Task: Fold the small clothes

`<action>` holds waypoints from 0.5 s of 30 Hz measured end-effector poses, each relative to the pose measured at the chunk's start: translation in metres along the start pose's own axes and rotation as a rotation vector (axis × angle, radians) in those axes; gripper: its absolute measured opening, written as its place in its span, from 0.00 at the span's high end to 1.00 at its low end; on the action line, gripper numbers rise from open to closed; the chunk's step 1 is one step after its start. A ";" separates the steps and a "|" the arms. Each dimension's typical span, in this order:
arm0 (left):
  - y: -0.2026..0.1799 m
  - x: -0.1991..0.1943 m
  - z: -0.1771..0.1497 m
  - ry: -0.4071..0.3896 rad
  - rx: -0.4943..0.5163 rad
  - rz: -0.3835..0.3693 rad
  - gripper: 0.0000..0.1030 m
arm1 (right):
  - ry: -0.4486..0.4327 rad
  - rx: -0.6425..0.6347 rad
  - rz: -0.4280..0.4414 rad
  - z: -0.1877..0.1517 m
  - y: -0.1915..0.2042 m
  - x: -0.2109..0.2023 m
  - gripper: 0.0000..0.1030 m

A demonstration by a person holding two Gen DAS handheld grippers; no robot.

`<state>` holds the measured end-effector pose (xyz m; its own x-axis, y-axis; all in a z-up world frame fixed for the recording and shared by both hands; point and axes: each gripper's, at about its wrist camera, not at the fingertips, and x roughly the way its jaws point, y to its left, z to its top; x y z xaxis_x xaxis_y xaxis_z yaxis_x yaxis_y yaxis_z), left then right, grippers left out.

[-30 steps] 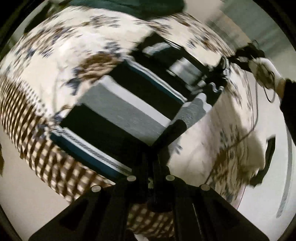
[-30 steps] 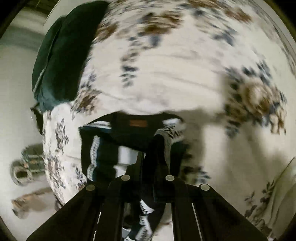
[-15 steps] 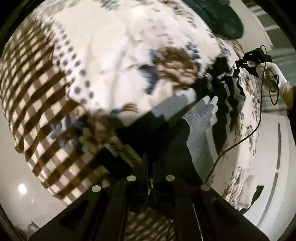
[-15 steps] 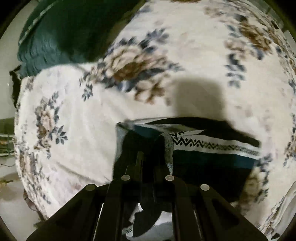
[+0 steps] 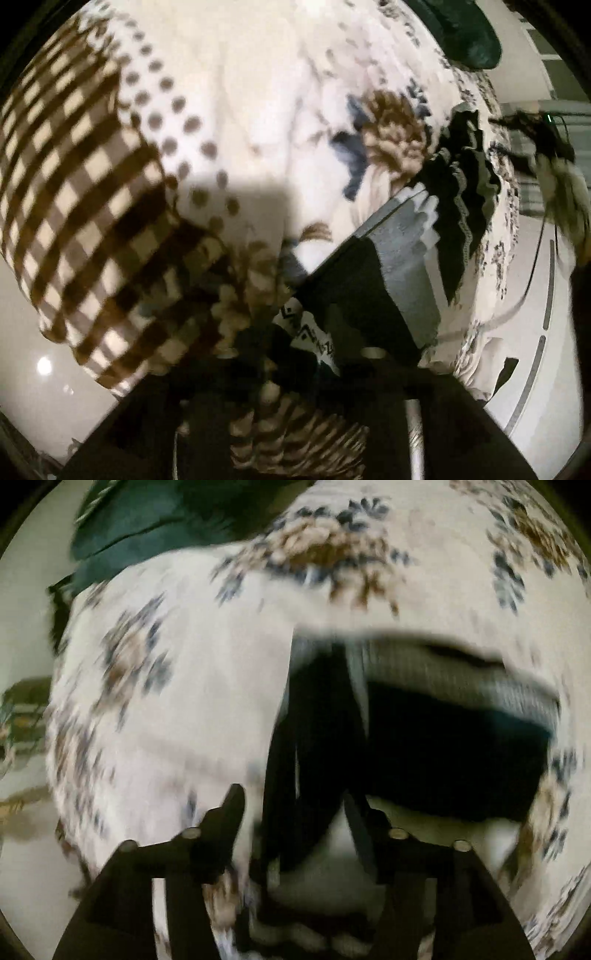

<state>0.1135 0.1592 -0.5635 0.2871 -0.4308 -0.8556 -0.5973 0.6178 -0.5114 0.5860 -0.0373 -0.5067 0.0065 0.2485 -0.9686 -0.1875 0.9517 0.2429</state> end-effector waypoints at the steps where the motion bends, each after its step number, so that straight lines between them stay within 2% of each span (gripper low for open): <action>1: -0.003 -0.002 0.001 -0.001 0.016 0.004 0.47 | 0.005 -0.016 0.008 -0.028 -0.003 -0.006 0.36; 3: -0.014 0.000 0.004 0.009 0.062 0.012 0.47 | 0.023 -0.015 0.003 -0.094 -0.014 -0.012 0.30; 5: -0.028 0.009 0.006 0.028 0.135 0.038 0.47 | 0.045 -0.005 -0.014 -0.153 -0.025 -0.010 0.30; 7: -0.041 0.022 0.003 0.040 0.196 0.070 0.47 | 0.097 0.052 -0.043 -0.229 -0.043 0.004 0.30; 9: -0.047 0.036 0.001 0.049 0.225 0.111 0.49 | 0.168 0.176 0.011 -0.300 -0.062 0.025 0.30; 12: -0.049 0.047 -0.004 0.050 0.240 0.124 0.49 | 0.268 0.343 0.097 -0.389 -0.079 0.060 0.30; 14: -0.050 0.050 -0.008 0.033 0.256 0.143 0.64 | 0.289 0.416 0.127 -0.430 -0.085 0.077 0.30; 15: -0.051 0.051 -0.010 0.031 0.264 0.153 0.89 | 0.291 0.448 0.161 -0.452 -0.087 0.086 0.30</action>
<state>0.1511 0.0992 -0.5801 0.1837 -0.3371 -0.9234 -0.4151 0.8249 -0.3837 0.1590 -0.1799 -0.6351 -0.2713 0.3975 -0.8766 0.2722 0.9053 0.3262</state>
